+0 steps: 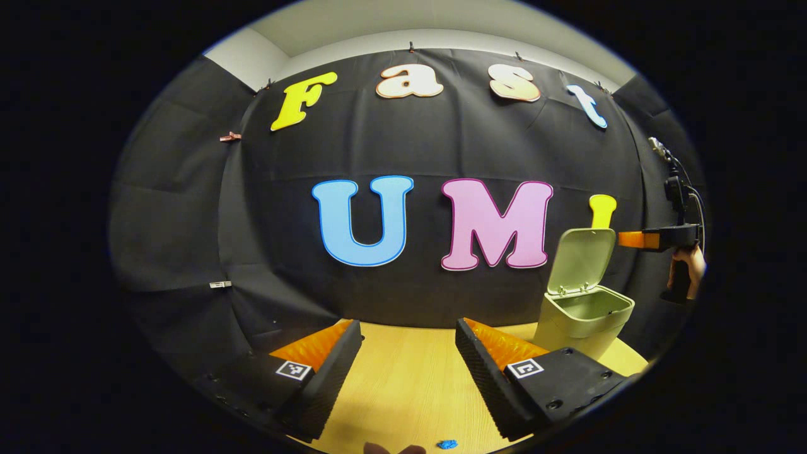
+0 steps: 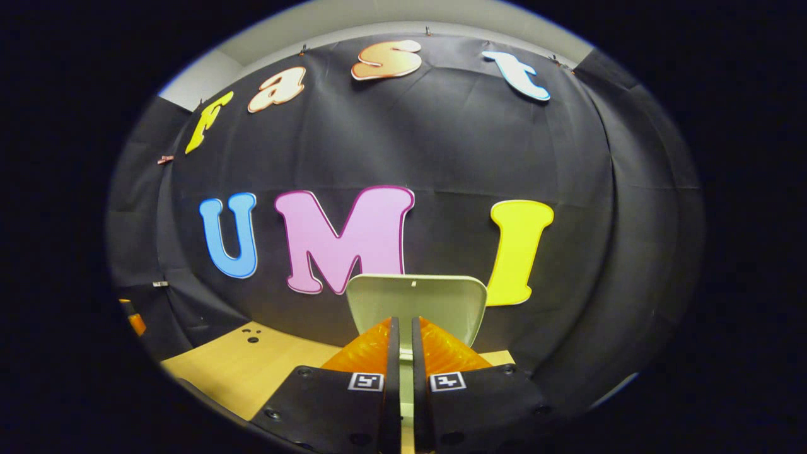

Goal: Press the lid of the desktop garbage bin to open it, pick up the crumpled paper on the desktop and throw it into the bin, then pick up the pop can on the desktop and drop it into the bin, and finally close the garbage bin lid.

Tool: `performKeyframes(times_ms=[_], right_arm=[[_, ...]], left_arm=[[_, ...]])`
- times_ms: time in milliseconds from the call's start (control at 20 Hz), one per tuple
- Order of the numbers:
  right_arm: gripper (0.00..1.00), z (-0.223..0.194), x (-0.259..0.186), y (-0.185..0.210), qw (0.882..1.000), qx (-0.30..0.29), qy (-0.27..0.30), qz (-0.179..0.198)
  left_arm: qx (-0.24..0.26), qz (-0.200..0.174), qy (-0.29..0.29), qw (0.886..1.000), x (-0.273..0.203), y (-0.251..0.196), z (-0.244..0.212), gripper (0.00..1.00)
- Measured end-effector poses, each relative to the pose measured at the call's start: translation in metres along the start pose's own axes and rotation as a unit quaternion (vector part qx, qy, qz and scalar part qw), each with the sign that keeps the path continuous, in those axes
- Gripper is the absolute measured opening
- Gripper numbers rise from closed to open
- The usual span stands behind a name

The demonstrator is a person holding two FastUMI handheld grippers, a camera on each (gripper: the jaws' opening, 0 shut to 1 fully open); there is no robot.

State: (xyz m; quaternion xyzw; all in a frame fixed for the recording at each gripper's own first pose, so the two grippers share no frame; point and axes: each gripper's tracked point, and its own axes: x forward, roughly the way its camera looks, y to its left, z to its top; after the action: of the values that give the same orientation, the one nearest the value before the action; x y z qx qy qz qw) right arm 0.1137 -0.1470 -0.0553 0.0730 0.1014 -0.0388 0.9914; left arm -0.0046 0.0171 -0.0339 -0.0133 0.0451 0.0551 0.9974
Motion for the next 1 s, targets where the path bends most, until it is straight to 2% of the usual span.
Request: performKeyframes(times_ms=[50,150,250,350,400,700,1000], right_arm=[[0.25,0.004,-0.006,-0.001,1.000,-0.002,-0.006,0.000],[0.34,0.014,-0.020,0.000,1.000,-0.010,-0.024,0.000],[0.50,0.020,-0.032,0.004,0.999,-0.024,-0.038,0.004],[0.50,0.022,-0.044,0.010,0.998,-0.037,-0.048,0.008],[0.56,0.022,-0.051,0.014,0.998,-0.040,-0.048,0.015],[0.66,0.000,-0.084,0.042,0.998,-0.021,-0.028,0.043],[0.67,-0.033,-0.108,0.060,0.998,-0.014,0.006,0.061]], left_arm=[[-0.001,-0.004,-0.001,1.000,0.000,-0.002,0.000,0.97],[0.000,-0.011,0.001,1.000,-0.001,-0.005,-0.005,0.97],[0.000,-0.019,0.008,1.000,0.002,-0.008,-0.010,0.97],[-0.003,-0.027,0.016,1.000,0.005,-0.010,-0.018,0.97],[-0.004,-0.031,0.022,0.999,0.006,-0.011,-0.024,0.97],[-0.003,-0.047,0.064,0.997,0.008,-0.013,-0.066,0.97],[0.012,-0.073,0.137,0.988,-0.001,-0.025,-0.141,0.97]])
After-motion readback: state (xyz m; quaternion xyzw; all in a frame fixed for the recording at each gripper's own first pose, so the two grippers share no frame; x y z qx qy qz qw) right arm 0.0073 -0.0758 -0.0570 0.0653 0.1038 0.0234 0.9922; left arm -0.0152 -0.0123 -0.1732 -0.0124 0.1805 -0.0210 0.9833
